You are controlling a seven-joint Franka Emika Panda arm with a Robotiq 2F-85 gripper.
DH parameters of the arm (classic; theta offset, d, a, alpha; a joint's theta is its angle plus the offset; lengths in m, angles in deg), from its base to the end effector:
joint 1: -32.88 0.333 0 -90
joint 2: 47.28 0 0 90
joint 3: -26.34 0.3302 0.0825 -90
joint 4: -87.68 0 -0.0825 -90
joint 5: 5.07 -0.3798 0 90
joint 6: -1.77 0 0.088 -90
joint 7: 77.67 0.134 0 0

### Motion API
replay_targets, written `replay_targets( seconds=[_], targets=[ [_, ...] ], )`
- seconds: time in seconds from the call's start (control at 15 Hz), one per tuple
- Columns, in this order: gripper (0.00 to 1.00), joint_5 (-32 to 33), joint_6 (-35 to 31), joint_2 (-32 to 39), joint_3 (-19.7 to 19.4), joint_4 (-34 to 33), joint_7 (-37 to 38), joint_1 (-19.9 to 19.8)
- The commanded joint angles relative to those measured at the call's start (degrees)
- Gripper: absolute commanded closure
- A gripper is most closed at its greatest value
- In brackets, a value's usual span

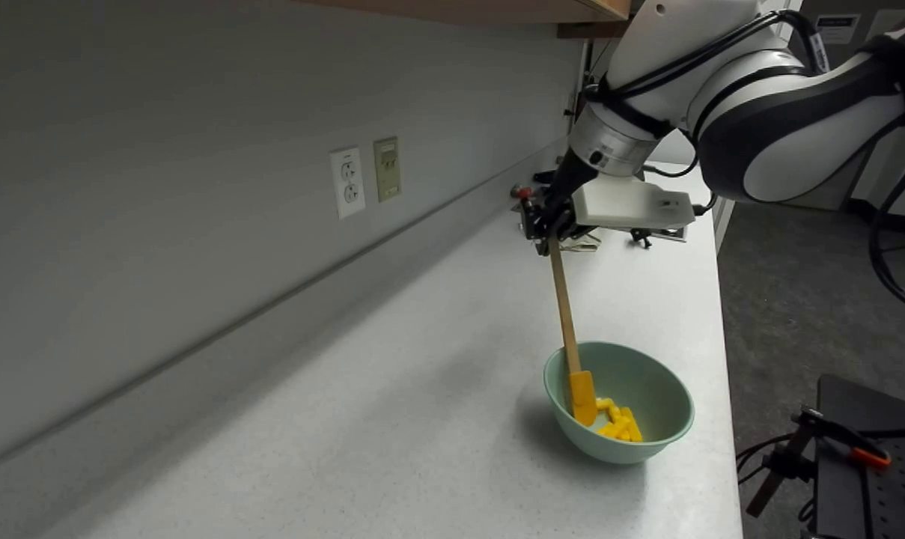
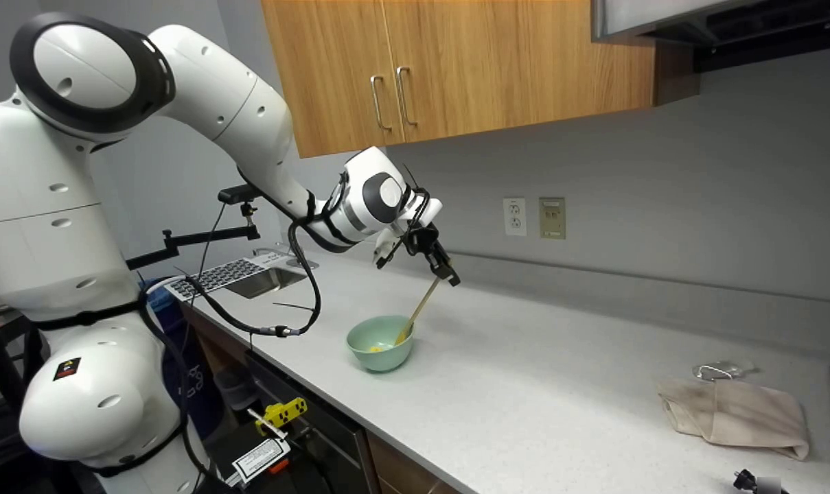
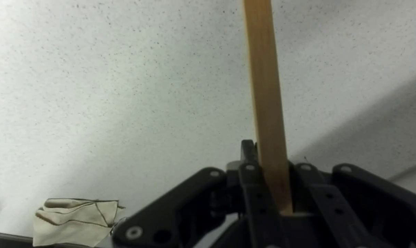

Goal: Stir the bowl

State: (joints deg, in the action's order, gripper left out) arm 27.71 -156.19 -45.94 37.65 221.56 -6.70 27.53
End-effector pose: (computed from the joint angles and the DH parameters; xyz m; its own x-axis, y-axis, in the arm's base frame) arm 0.5410 0.0734 0.3570 0.6920 -0.5645 0.4500 -0.5663 -0.8111 -0.1465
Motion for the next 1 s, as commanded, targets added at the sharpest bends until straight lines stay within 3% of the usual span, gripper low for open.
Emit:
replay_targets(
  seconds=[0.0, 0.07, 0.13, 0.67, 0.8, 0.93],
  targets=[
    [0.98, -7.14, 0.45, -0.45, 0.70, 0.72, -6.81, 0.16],
    [0.98, -7.28, 1.21, -0.52, 0.73, 0.59, -7.10, 0.25],
    [0.98, -1.75, 2.89, -1.12, 0.22, 0.16, -3.67, 0.26],
    [0.98, 23.86, 10.44, -2.69, 0.19, -1.79, 11.45, 0.40],
    [0.98, 27.88, 11.75, -2.89, 0.50, -2.12, 15.01, 0.46],
    [0.98, 28.01, 11.54, -2.82, 0.63, -2.13, 15.75, 0.48]
  ],
)
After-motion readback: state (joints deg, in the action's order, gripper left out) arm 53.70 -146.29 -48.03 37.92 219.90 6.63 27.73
